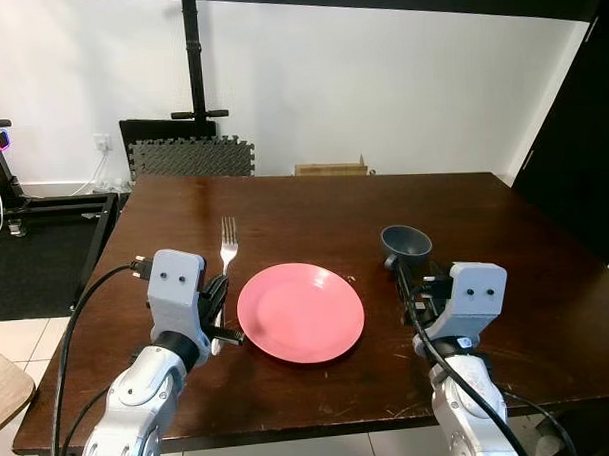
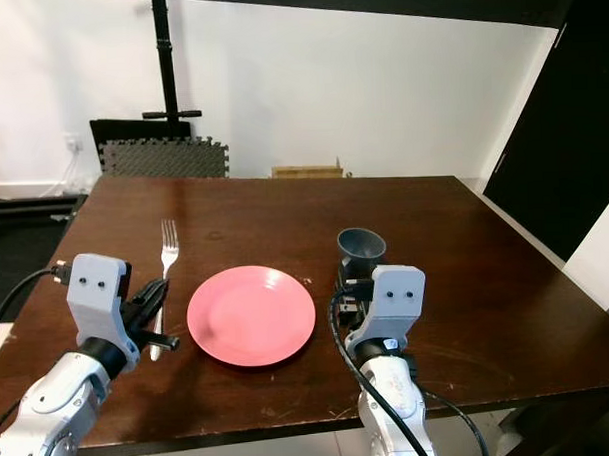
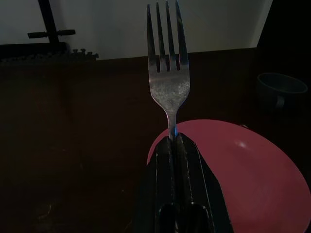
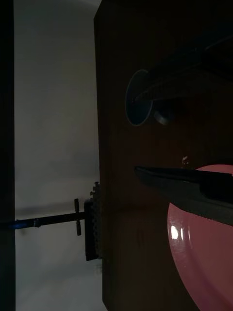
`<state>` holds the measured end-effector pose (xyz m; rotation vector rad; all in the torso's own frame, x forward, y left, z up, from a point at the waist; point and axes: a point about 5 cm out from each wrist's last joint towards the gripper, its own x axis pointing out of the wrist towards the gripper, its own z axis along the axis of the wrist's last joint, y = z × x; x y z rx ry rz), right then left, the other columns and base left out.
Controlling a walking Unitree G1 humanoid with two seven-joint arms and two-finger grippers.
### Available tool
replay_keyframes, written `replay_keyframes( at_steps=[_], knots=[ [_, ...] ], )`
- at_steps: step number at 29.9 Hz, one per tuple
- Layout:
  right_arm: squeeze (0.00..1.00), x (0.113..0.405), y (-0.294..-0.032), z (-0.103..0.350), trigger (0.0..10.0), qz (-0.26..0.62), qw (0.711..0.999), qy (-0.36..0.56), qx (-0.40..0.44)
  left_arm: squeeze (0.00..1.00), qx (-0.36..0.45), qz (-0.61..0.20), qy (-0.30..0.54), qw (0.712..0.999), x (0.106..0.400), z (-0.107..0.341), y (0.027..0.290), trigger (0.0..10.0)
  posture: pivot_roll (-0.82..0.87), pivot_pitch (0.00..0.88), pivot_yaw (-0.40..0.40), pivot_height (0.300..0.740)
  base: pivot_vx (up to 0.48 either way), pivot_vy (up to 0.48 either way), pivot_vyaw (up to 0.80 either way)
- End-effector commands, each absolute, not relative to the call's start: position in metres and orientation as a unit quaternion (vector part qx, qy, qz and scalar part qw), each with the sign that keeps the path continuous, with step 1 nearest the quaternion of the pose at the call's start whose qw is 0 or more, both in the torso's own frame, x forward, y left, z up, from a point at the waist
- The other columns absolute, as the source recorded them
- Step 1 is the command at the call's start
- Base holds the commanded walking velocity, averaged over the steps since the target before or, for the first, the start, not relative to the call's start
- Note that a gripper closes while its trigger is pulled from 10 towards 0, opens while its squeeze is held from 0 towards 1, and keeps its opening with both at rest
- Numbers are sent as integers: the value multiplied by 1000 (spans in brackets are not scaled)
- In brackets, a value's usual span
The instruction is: Setting the table
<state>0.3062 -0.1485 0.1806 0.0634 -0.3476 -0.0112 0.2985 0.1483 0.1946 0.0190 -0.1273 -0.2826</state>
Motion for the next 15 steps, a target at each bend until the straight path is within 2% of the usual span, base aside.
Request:
replay_keyframes(
  at_steps=[1, 6, 8, 15],
  knots=[
    [0, 304, -148, 175, 10000, -7, 986, -163, 36, 0, 10, -134, -68, 989, 295, 194, 149, 10000, 115, 0, -32, 740, 0, 0, 0],
    [0, 305, -148, 175, 10000, -5, 986, -161, 35, 0, 14, -131, -68, 989, 295, 194, 149, 10000, 118, 0, -33, 740, 0, 0, 0],
    [0, 305, -147, 174, 10000, -4, 986, -161, 35, 0, 16, -130, -67, 989, 294, 193, 150, 10000, 118, 0, -33, 740, 0, 337, 0],
    [0, 305, -146, 174, 10000, -3, 987, -159, 35, 0, 19, -128, -67, 989, 294, 192, 150, 10000, 120, 0, -33, 740, -307, 371, 0]
  ],
)
